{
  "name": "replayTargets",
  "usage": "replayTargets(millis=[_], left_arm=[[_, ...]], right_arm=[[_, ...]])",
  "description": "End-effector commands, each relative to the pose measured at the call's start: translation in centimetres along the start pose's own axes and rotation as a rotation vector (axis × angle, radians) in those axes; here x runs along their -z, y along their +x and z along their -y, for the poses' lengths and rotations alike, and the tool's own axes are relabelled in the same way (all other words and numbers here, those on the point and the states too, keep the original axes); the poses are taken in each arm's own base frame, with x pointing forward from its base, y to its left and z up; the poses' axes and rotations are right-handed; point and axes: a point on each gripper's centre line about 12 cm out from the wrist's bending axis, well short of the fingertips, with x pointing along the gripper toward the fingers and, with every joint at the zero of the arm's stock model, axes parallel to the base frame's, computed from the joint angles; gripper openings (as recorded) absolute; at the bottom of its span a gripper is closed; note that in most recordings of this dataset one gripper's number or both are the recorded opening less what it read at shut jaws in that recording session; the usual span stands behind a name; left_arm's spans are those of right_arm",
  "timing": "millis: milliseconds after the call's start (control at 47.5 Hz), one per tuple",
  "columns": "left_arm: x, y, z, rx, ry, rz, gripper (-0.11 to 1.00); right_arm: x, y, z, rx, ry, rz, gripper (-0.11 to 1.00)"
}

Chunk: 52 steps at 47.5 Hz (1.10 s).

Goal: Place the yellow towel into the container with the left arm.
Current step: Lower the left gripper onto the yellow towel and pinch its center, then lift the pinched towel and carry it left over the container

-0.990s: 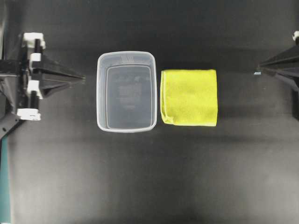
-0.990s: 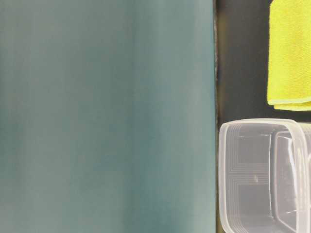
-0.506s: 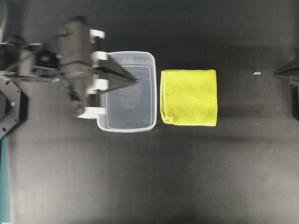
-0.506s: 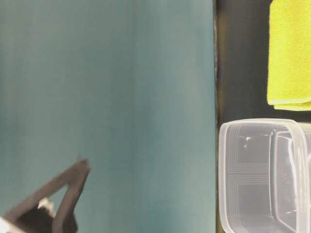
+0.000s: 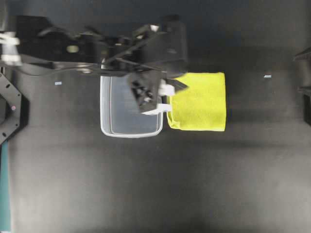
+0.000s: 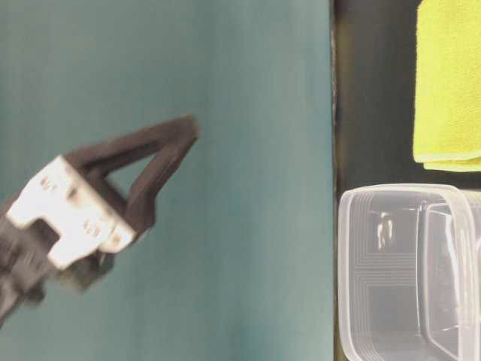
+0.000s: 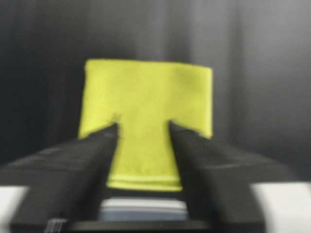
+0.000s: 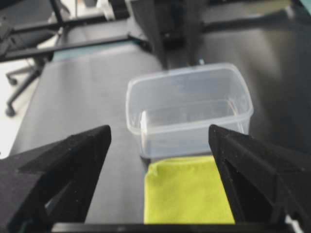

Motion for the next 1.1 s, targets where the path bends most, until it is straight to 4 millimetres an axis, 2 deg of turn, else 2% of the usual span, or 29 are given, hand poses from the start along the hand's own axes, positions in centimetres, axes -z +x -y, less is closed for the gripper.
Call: replayTargets(millis=[0,84,169,274,379,758,864,1074], left_arm=[[-1.2,1.9,0.1,0.000,0.018,-0.070,0.59],[-0.7,4.2,0.0,-0.002,0.025,-0.170,0.81],[-0.5,6.2,-0.1,-0.001,0.034,-0.244,0.91],[-0.6,8.5,0.0,0.003,0.055,-0.278,0.90],[0.2,10.5,0.0,0.005,0.063,-0.318,0.90],[6.3,16.8,0.6,0.036,0.139,-0.485,0.91],[7.9,18.0,0.9,0.043,0.148,-0.527,0.91],[8.4,18.3,1.0,0.044,0.147,-0.543,0.88]], right_arm=[[-1.2,-0.4,-0.1,-0.002,-0.003,0.041,0.78],[-1.8,-0.9,-0.2,-0.006,-0.001,0.069,0.78],[-2.2,-1.2,-0.3,-0.008,0.000,0.087,0.78],[-2.7,-1.6,-0.3,-0.011,0.003,0.108,0.78],[-2.9,-1.9,-0.3,-0.012,0.004,0.116,0.78],[-3.6,-2.6,-0.4,-0.013,0.006,0.142,0.78],[-3.6,-2.6,-0.4,-0.013,0.006,0.142,0.78],[-3.6,-2.6,-0.4,-0.013,0.007,0.142,0.78]])
